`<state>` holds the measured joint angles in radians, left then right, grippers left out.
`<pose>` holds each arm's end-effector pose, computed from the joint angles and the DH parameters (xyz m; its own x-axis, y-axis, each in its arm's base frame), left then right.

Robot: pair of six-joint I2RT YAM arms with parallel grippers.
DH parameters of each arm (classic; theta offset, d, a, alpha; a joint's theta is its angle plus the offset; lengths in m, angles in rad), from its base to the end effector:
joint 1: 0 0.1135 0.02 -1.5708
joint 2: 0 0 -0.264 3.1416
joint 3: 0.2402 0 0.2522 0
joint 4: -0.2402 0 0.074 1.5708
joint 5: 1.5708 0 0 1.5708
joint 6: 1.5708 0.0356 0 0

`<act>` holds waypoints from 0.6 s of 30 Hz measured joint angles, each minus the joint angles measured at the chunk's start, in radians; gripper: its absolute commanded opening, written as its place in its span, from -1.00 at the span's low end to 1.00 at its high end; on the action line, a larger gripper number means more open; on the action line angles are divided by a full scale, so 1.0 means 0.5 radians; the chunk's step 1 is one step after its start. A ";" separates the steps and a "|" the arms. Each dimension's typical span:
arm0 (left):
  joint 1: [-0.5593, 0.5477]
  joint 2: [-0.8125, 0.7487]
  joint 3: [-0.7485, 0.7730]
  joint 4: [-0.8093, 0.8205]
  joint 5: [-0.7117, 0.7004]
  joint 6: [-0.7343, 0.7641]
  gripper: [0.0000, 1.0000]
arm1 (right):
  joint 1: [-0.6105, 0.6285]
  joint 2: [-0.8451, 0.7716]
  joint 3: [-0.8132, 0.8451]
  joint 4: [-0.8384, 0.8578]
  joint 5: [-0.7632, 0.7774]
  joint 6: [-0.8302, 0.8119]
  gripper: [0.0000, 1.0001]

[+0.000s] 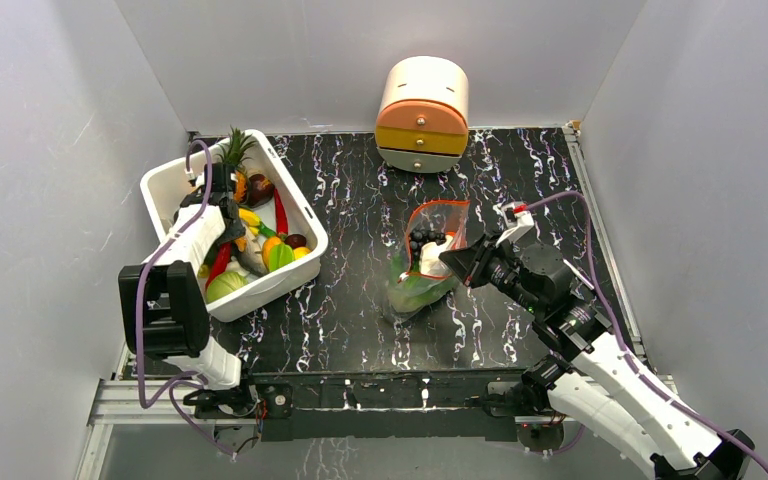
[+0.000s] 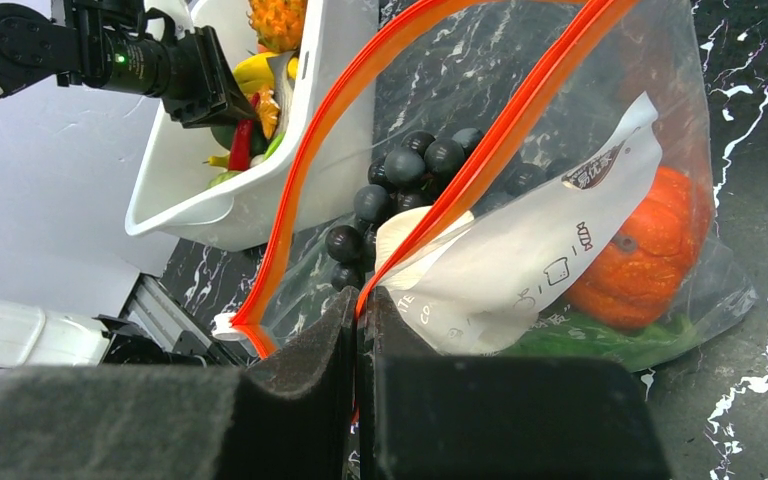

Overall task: Place the food in the zip-top bag and seal the zipper
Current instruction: Pick up the fake vegetable from the bin.

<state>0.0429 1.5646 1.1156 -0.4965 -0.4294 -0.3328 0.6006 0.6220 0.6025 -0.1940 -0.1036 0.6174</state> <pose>0.3264 0.0288 0.2390 -0.6733 -0.3262 -0.6635 -0.5316 0.8373 0.1278 0.1286 0.0926 0.2994 -0.5162 0.3444 -0.7842 -0.4251 0.6918 0.5836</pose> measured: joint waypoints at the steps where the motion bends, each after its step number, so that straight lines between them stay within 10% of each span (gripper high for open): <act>1: 0.004 0.012 0.000 0.000 0.007 0.001 -0.32 | 0.000 0.002 0.000 0.001 0.000 0.001 -1.00; 18: 0.028 0.089 0.010 -0.009 0.114 -0.007 -0.77 | 0.000 -0.042 0.000 -0.032 0.032 0.010 -1.00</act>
<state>0.0570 1.6093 1.1206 -0.5011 -0.3725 -0.3363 0.6006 0.6010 0.6025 -0.2100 -0.0875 0.6224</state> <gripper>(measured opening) 0.161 0.008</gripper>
